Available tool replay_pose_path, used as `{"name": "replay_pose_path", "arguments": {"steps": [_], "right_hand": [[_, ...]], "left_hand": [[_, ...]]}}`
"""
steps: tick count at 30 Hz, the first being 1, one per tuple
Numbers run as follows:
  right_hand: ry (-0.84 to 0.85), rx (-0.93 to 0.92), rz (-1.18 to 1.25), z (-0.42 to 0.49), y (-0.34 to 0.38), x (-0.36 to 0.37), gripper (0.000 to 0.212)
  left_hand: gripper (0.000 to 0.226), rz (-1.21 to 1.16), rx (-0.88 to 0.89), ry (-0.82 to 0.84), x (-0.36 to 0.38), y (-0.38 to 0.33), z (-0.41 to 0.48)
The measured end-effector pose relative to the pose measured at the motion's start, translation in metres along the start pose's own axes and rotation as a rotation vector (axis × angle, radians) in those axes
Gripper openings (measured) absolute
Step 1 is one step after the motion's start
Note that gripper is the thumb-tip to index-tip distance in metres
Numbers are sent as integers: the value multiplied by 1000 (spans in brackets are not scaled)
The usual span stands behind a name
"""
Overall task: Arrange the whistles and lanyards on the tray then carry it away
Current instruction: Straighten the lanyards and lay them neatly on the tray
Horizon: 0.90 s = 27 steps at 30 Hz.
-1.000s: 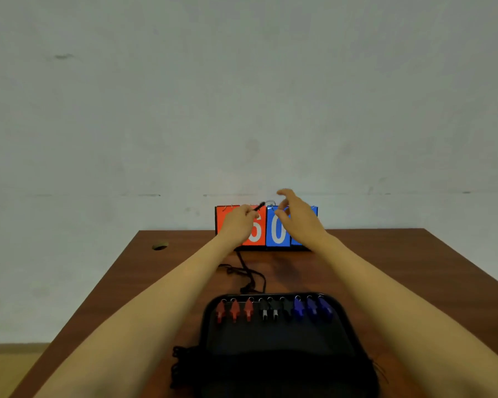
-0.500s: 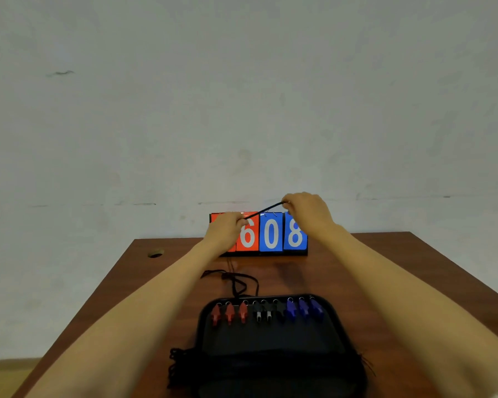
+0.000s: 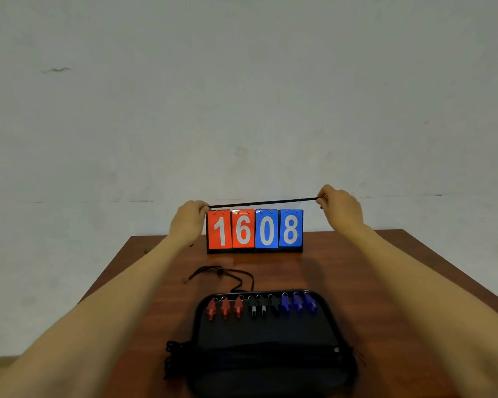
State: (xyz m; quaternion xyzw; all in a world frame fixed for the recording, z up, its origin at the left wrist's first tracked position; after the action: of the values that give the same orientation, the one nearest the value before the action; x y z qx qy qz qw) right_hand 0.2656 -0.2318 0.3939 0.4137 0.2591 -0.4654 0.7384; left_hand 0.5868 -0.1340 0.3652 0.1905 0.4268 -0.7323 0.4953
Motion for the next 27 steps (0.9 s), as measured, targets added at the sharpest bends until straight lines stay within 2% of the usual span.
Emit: {"name": "replay_pose_path", "arguments": {"steps": [8,15,21,25,27], "right_hand": [[135,74,33,-29,-32,28,20],[231,233,130,-61,-57,45,17],[309,278,157,-86,-74,60,15],[404,329,120,-116,-92,77,14],[465,361,101,-135,-103,88,13]], "left_hand": [[31,-14,-63,57,10,30,-39],[13,-99,-214,77,28,49,-82],[14,-97,-242,175,45,54,-119],[5,-105,-273,257,60,62,-150],[12,-148,-305,284,68,67,-166]]}}
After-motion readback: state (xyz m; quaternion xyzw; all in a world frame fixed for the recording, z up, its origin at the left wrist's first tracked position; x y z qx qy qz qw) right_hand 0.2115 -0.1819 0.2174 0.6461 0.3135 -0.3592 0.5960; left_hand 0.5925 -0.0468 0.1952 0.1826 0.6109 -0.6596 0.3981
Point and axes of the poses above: each hand's wrist, its own z-axis towards the middle knuckle, its own x-axis out of the palm, y = z × x, the point moved 8 cm from there along z, towards the middle knuckle, and after that the axes turned 13 degrees about x, right-handed, at the moved point
